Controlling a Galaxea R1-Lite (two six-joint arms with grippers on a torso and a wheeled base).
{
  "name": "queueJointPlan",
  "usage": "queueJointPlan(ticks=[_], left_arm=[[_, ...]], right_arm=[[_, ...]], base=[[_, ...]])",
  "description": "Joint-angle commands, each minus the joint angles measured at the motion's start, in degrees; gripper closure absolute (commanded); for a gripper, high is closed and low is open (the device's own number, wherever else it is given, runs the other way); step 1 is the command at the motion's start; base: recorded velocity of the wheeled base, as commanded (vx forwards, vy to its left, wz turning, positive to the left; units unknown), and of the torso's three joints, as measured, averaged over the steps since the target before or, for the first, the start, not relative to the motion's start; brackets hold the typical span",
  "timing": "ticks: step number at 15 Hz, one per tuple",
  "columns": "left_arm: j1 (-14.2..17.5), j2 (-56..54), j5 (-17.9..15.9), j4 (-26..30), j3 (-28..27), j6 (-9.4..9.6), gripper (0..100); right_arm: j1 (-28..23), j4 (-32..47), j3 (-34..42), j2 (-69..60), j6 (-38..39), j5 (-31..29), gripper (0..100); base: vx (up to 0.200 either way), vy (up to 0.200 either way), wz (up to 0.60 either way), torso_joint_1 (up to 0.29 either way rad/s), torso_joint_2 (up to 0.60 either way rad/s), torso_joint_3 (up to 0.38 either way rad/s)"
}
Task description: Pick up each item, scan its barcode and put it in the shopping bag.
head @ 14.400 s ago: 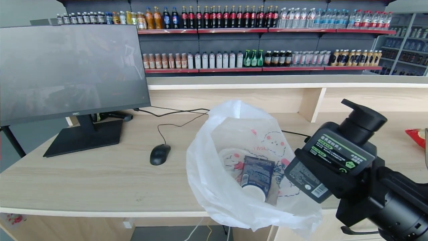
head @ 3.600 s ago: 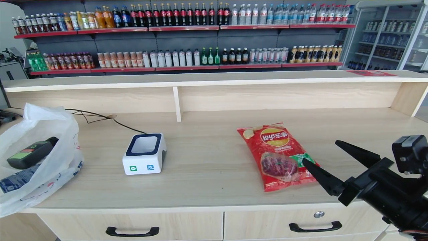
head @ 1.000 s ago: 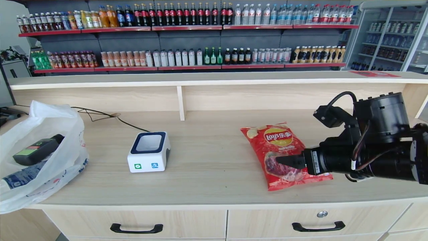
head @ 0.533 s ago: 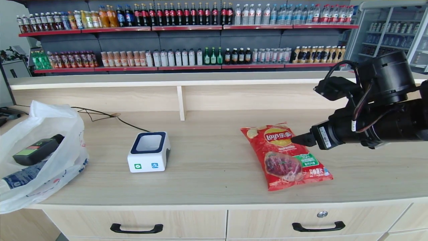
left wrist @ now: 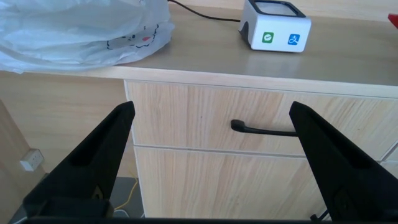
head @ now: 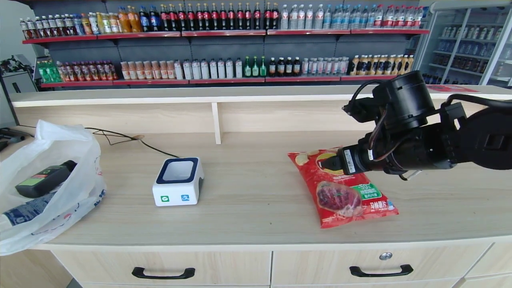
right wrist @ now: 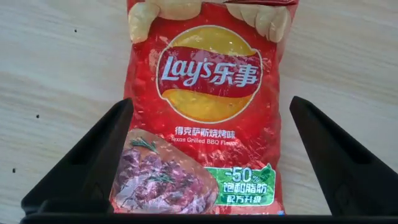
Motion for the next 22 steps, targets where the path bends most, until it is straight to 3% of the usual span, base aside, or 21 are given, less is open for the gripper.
queueJointPlan(ticks=[1, 5, 11, 15, 22], left_arm=[[0.00, -0.02, 0.00, -0.01, 0.01, -0.04, 0], [0.00, -0.02, 0.00, -0.01, 0.01, -0.04, 0], [0.00, -0.02, 0.00, -0.01, 0.01, -0.04, 0], [0.00, -0.02, 0.00, -0.01, 0.01, -0.04, 0], [0.00, -0.02, 0.00, -0.01, 0.01, -0.04, 0]], right_arm=[[-3.33, -3.08, 2.96, 1.52, -2.40, -0.23, 0], [-7.81, -12.22, 10.70, 1.43, -7.50, 1.08, 0], [-6.49, -11.35, 9.29, 1.60, -7.58, 1.26, 0], [-2.45, -4.93, 1.47, 1.60, -2.84, 1.35, 0], [-0.87, -5.02, 3.75, 4.15, -1.34, 2.40, 0]], base=[[0.000, 0.000, 0.00, 0.000, 0.00, 0.000], [0.000, 0.000, 0.00, 0.000, 0.00, 0.000], [0.000, 0.000, 0.00, 0.000, 0.00, 0.000], [0.000, 0.000, 0.00, 0.000, 0.00, 0.000], [0.000, 0.000, 0.00, 0.000, 0.00, 0.000]])
